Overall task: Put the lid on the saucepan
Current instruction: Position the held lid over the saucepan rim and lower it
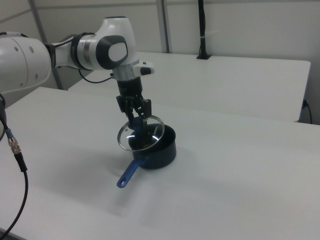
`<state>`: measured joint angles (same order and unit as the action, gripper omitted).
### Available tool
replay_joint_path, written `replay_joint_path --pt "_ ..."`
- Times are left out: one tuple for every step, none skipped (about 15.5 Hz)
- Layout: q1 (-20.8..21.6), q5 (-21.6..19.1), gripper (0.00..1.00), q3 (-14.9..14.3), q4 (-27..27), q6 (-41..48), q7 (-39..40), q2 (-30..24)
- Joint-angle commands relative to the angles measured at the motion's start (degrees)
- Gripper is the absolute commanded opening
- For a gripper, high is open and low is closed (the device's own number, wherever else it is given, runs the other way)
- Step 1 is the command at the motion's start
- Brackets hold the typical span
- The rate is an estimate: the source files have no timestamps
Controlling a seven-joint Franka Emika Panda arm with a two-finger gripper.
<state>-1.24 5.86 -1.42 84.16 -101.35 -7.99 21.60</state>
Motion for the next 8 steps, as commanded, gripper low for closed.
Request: replay_joint_path --pt "-0.5 -0.7 0.57 -0.4 -2.1 -0.7 1.1 1.1" --pt "-0.9 -0.7 0.57 -0.4 -2.2 -0.8 1.1 1.2" --pt "-1.1 -0.7 0.57 -0.4 -2.2 -1.4 1.1 1.2" --pt "-1.1 -0.7 0.57 -0.4 -2.4 -2.3 1.0 1.2" --pt "-1.2 -0.7 0.57 -0.4 -2.4 -2.4 0.9 1.3" --pt "-1.2 -0.7 0.57 -0.4 -2.5 -2.5 0.8 1.9" --pt "-1.2 -0.7 0.57 -0.4 -2.5 -2.5 0.7 2.0" --pt "-1.2 -0.7 0.57 -0.3 -2.5 -2.5 0.7 2.0"
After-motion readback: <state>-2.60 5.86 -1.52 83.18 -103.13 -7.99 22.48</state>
